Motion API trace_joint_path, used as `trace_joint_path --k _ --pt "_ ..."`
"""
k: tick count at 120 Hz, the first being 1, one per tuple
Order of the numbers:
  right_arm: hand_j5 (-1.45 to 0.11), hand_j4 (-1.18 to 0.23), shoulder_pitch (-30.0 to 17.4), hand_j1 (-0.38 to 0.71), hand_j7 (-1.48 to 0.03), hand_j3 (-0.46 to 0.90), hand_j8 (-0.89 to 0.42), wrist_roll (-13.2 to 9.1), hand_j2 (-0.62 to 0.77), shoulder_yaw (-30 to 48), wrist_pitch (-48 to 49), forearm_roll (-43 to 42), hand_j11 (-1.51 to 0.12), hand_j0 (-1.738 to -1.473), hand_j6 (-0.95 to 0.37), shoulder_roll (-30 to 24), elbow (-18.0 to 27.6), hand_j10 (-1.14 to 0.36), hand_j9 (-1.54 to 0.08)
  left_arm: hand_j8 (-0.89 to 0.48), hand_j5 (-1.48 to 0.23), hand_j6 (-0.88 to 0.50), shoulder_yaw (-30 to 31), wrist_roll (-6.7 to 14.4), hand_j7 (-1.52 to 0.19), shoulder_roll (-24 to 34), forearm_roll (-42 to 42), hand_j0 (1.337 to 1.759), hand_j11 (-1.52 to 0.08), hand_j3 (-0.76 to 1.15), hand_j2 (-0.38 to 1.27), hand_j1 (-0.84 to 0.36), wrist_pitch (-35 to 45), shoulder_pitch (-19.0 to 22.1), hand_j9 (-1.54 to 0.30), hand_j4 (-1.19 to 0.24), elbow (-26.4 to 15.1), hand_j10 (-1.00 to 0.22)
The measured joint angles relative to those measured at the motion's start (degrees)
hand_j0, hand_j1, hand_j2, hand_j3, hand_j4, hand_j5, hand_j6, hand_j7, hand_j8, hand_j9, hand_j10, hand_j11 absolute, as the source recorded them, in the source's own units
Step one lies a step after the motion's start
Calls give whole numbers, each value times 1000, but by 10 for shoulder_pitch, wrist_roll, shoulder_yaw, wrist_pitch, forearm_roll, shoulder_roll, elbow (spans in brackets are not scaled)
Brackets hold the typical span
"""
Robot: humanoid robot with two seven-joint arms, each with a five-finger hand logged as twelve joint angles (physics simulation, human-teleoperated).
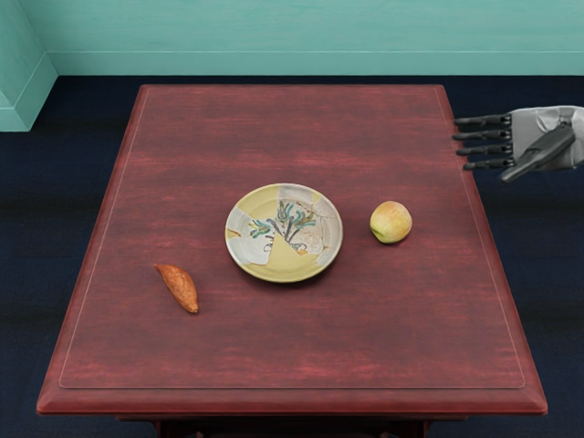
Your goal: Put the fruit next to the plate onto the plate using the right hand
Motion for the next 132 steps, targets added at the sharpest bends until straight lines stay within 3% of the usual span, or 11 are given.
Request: trace_joint_path --k 19,27,42,53,64,79,87,132 --pt "0 0 -7 -349 0 0 2 0 -1 6 0 0 0 -1658 3 -2 -4 1 0 -10 -12 -10 1 0 -12 0 0 1658 -12 0 2 338 0 0 -12 -10 -1 -10" --pt "0 0 9 -349 0 0 2 0 -1 6 0 -39 0 -1658 3 -2 4 2 0 -10 -12 -10 1 0 -12 0 0 1658 -12 0 2 338 0 -7 -12 -10 -1 -10" --pt "0 0 96 -349 0 0 1 0 -1 -10 0 -172 0 -1658 2 -10 90 1 0 -10 -12 -10 0 0 -12 0 0 1658 -12 0 2 338 0 -7 -12 -10 1 -10" --pt "0 -1 188 -349 0 0 1 0 0 -86 0 -227 0 -1658 1 -1 146 0 0 -10 -12 -10 0 0 -12 0 0 1658 -12 0 2 338 0 -3 -12 -10 1 -9" --pt "0 -1 270 -349 0 0 -1 0 -1 -169 0 -264 0 -1658 -1 29 173 0 0 -10 -12 -10 0 0 -12 0 0 1658 -12 0 2 338 0 7 -12 -10 2 -10" --pt "0 -2 321 -349 0 0 -2 0 -1 -219 0 -326 0 -1658 -2 63 194 -1 0 -10 -12 -10 -2 0 -12 0 0 1658 -12 0 2 338 0 7 -12 -10 2 -10" --pt "0 -2 324 -349 0 0 -2 0 -1 -228 -10 -357 0 -1658 -2 78 207 -1 0 -10 -12 -10 -1 0 -12 0 0 1658 -12 0 2 338 0 6 -12 -10 2 -10" --pt "-38 -32 243 -314 -38 0 -32 0 -6 -239 -188 -538 -38 -1658 -33 159 217 -31 -38 -10 -12 -10 0 0 -12 0 0 1658 -12 0 2 338 0 3 -12 -10 1 -10"
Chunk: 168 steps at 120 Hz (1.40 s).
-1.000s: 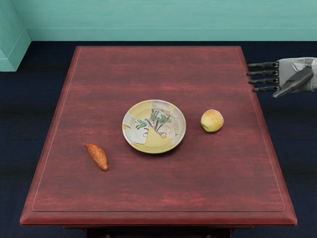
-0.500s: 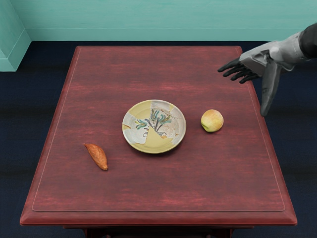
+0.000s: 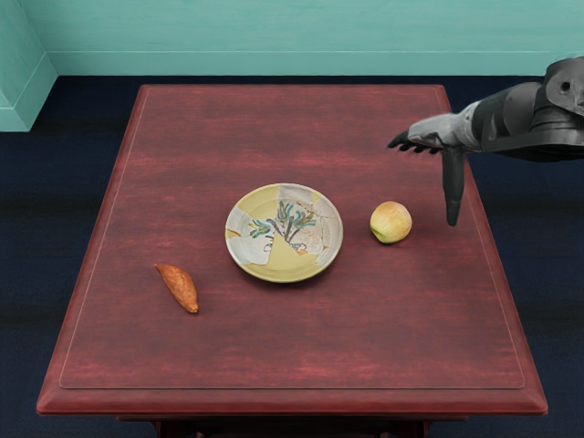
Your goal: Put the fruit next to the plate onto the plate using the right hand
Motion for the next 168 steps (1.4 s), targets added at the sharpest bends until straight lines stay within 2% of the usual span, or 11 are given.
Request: trace_joint_path --k 15,36,54,69,81,91,107,126,168 --pt "-23 -20 -41 -329 -23 0 -20 0 -3 -2 -68 -55 -23 -1658 -21 17 13 -19 -23 -10 -12 -10 0 0 -12 0 0 1658 -12 0 2 338 0 0 -12 -10 0 -10" --pt "-11 -11 -82 -340 -11 0 -12 0 -1 -8 -142 -89 -11 -1658 -13 -10 87 -11 -11 -10 -12 -10 0 0 -12 0 0 1658 -12 0 2 338 0 0 -12 -10 -1 -10" --pt "-8 -8 -121 -344 -7 0 -9 0 0 -10 -205 -138 -7 -1658 -10 -17 113 -8 -7 -10 -12 -10 0 0 -12 0 0 1658 -12 0 2 338 0 0 -12 -10 -1 -10" --pt "-4 -6 -188 -347 -4 0 -6 0 1 51 -221 -145 -4 -1658 -8 -14 121 -5 -4 -10 -12 -10 -1 0 -12 0 0 1658 -12 0 2 338 0 0 -12 -10 -1 -10" --pt "-3 -5 -221 -348 -2 0 -5 0 1 90 -226 -147 -3 -1658 -6 -11 124 -4 -3 -10 -12 -10 0 0 -12 0 0 1658 -12 0 2 338 0 0 -12 -10 -1 -10" --pt "-11 -11 -232 -340 -11 0 -12 0 0 113 -228 -148 -11 -1658 -13 -11 126 -11 -11 -10 -12 -10 0 0 -12 0 0 1658 -12 0 2 338 0 0 -12 -10 -1 -10" --pt "-144 -114 -242 -218 -144 0 -114 0 -21 127 -230 -153 -144 -1658 -115 -10 127 -113 -144 -10 -12 -10 0 0 -12 0 0 1658 -12 0 2 338 0 0 -12 -10 -1 -10" --pt "-255 -199 -268 -116 -254 0 -199 0 -37 130 -246 -217 -255 -1658 -200 -9 124 -198 -255 -10 -12 -10 -1 0 -12 0 0 1658 -12 0 2 338 0 0 -12 -10 -1 -10" --pt "-336 -262 -289 -41 -336 0 -262 0 -49 130 -271 -276 -336 -1658 -263 2 114 -261 -336 -10 -12 -10 -1 0 -12 0 0 1658 -12 0 2 338 0 0 -12 -10 -1 -9"
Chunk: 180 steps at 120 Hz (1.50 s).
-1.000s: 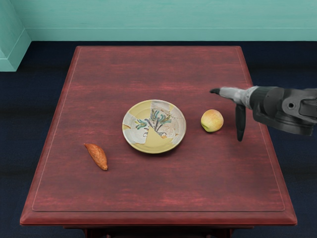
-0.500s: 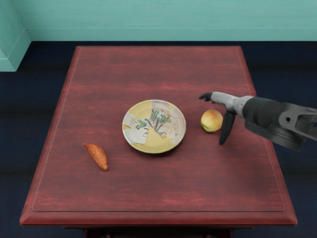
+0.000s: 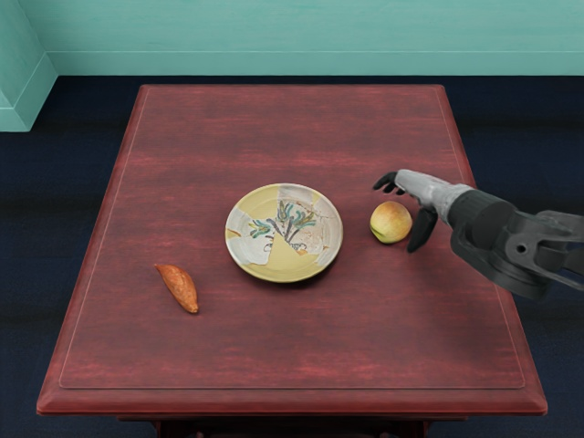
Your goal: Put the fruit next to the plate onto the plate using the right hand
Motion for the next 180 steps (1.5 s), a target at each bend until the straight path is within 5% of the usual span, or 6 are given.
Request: trace_joint_path --k 94,109,128,154,180 --pt "-543 -448 -19 157 -558 -1 -371 0 -61 1 -9 -24 -551 -1657 -385 31 -15 -443 -552 -10 -12 -10 0 0 -12 0 0 1658 -12 0 2 338 0 0 -12 -10 0 -9" --pt "-613 -498 -20 210 -625 0 -325 -1 -4 1 -8 -25 -627 -1655 -348 32 -15 -480 -629 -10 -12 -10 0 0 -12 0 0 1658 -12 0 2 338 0 0 -12 -10 0 -10" --pt "-695 -588 -20 284 -726 -1 -327 -1 325 1 -9 -26 -718 -1655 -395 33 -15 -491 -718 -10 -12 -10 0 0 -12 0 0 1658 -12 0 2 338 0 0 -12 -10 0 -10" --pt "-771 -669 -20 207 -819 -1 -442 0 441 0 -9 -26 -809 -1655 -557 34 -16 -575 -797 -10 -12 -10 0 0 -12 0 0 1658 -12 0 2 338 0 0 -12 -10 0 -10" --pt "-834 -704 -19 187 -876 0 -451 0 470 0 -9 -25 -876 -1654 -578 35 -17 -571 -854 -10 -12 -10 0 0 -12 0 0 1658 -12 0 2 338 0 0 -12 -10 0 -10"
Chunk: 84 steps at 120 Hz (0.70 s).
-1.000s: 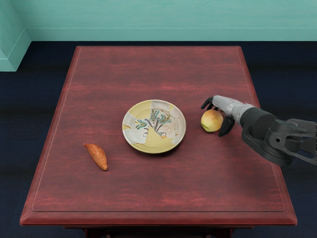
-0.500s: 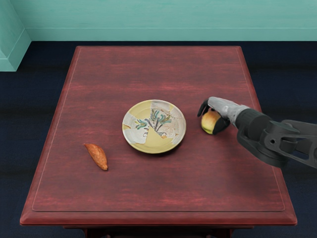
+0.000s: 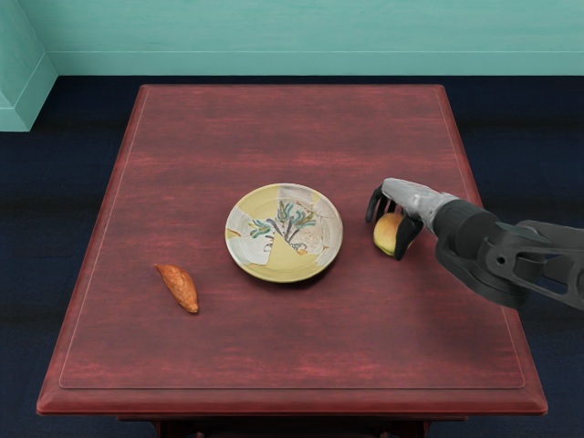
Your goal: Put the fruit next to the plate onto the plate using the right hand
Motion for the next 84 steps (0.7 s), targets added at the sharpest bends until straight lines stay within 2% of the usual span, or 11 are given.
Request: trace_joint_path --k 14,34,84 --pt "-880 -693 4 222 -890 0 -413 0 545 2 1 7 -903 -1656 -553 -1 1 -550 -890 -10 -12 -10 0 0 -12 0 0 1658 -12 0 2 338 0 0 -12 -10 0 -10" --pt "-928 -678 19 241 -902 0 -372 1 552 5 4 20 -931 -1656 -525 -2 3 -524 -925 -10 -12 -10 0 0 -12 0 0 1658 -12 0 2 338 0 0 -12 -10 0 -10" --pt "-985 -685 132 250 -933 0 -337 1 560 3 8 118 -978 -1658 -505 6 19 -491 -986 -10 -12 -10 0 0 -12 0 0 1658 -12 0 2 338 0 0 -12 -10 1 -10"
